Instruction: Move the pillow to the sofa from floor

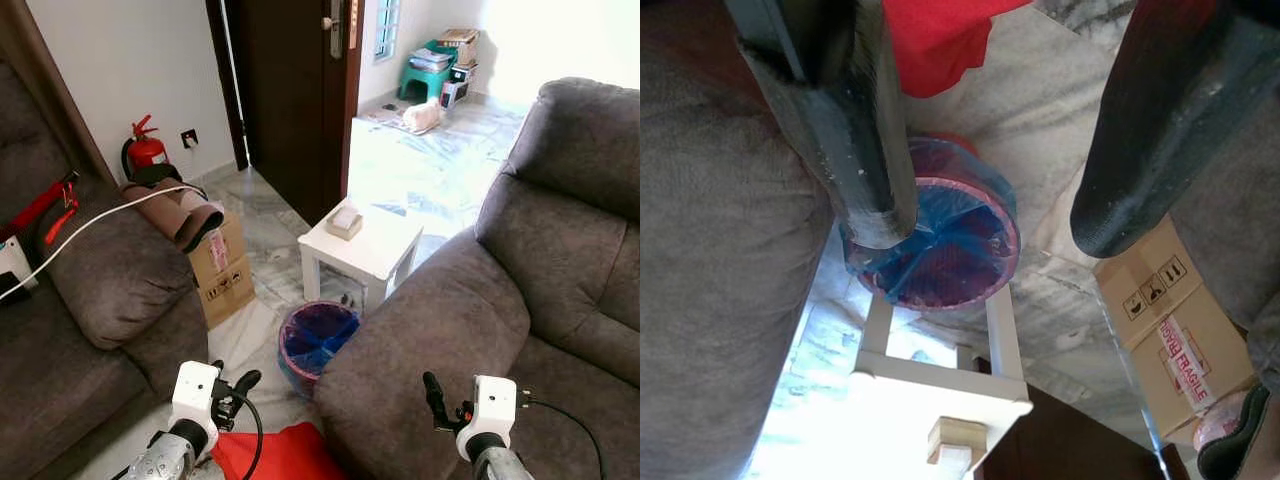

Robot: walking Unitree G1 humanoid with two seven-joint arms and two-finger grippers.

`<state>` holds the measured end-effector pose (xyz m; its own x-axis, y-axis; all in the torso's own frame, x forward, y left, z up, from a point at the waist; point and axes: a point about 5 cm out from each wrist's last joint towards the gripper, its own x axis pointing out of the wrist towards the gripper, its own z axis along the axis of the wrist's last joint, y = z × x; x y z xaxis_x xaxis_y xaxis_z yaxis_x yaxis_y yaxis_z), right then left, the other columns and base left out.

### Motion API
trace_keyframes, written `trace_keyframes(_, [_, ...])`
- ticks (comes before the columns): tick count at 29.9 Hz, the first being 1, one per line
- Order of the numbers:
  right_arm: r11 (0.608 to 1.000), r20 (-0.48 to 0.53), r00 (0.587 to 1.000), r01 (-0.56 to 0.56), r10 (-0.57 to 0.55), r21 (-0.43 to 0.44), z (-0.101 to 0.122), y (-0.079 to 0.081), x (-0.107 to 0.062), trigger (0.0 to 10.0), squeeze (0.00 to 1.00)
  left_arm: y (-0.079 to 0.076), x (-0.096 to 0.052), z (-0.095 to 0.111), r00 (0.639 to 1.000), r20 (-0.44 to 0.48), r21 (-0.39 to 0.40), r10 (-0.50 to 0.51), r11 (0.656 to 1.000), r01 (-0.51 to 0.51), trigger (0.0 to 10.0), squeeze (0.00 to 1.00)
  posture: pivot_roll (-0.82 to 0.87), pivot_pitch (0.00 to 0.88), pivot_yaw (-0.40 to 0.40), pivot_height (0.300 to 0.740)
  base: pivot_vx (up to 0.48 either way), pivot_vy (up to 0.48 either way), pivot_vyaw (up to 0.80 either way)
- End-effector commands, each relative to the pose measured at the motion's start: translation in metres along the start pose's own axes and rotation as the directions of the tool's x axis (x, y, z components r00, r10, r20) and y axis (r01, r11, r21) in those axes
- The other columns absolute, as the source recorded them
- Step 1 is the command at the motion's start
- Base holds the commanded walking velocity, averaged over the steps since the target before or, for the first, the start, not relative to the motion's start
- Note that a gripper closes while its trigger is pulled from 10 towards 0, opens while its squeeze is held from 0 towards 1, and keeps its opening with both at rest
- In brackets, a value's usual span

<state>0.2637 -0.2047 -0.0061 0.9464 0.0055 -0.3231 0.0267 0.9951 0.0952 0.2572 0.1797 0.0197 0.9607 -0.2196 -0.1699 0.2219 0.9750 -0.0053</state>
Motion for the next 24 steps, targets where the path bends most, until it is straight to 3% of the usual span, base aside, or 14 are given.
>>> trace_keyframes(1, [1.000,0.002,1.000,-0.004,0.004,0.005,-0.001,0.002,-0.001,10.0,0.00,0.003,-0.004,-0.004,1.000,-0.021,0.003,0.000,1.000,0.000,10.0,0.00,0.02,0.061,0.048,0.695,0.000,0.000,0.00])
trace_keyframes(10, [1.000,0.002,1.000,-0.004,0.004,0.005,-0.001,0.002,-0.001,10.0,0.00,0.003,-0.004,-0.004,1.000,-0.021,0.003,0.000,1.000,0.000,10.0,0.00,0.02,0.061,0.048,0.695,0.000,0.000,0.00])
trace_keyframes(12, [0.999,0.104,0.995,-0.002,-0.002,0.039,0.010,0.002,-0.001,10.0,0.00,0.005,-0.002,0.002,1.000,0.012,0.011,0.020,1.000,-0.021,10.0,0.00,0.02,0.067,0.047,0.695,0.000,0.000,0.00])
trace_keyframes(14, [0.999,0.144,0.990,0.000,-0.006,0.044,0.015,0.002,-0.001,10.0,0.00,0.005,-0.001,0.006,0.999,0.029,0.015,0.029,0.999,-0.030,10.0,0.00,0.02,0.066,0.048,0.695,0.000,0.000,0.00])
trace_keyframes(19, [1.000,0.078,0.997,-0.010,0.009,0.016,0.009,0.005,0.000,10.0,0.00,0.006,-0.001,0.005,0.999,0.028,0.016,0.030,0.999,-0.031,10.0,0.00,0.02,0.066,0.047,0.695,0.000,0.000,0.00])
trace_keyframes(24, [1.000,0.107,0.994,-0.011,0.009,0.020,0.010,0.005,-0.001,10.0,0.00,0.007,-0.001,0.005,0.999,0.025,0.017,0.036,0.999,-0.036,10.0,0.00,0.02,0.068,0.046,0.675,0.000,0.000,0.00])
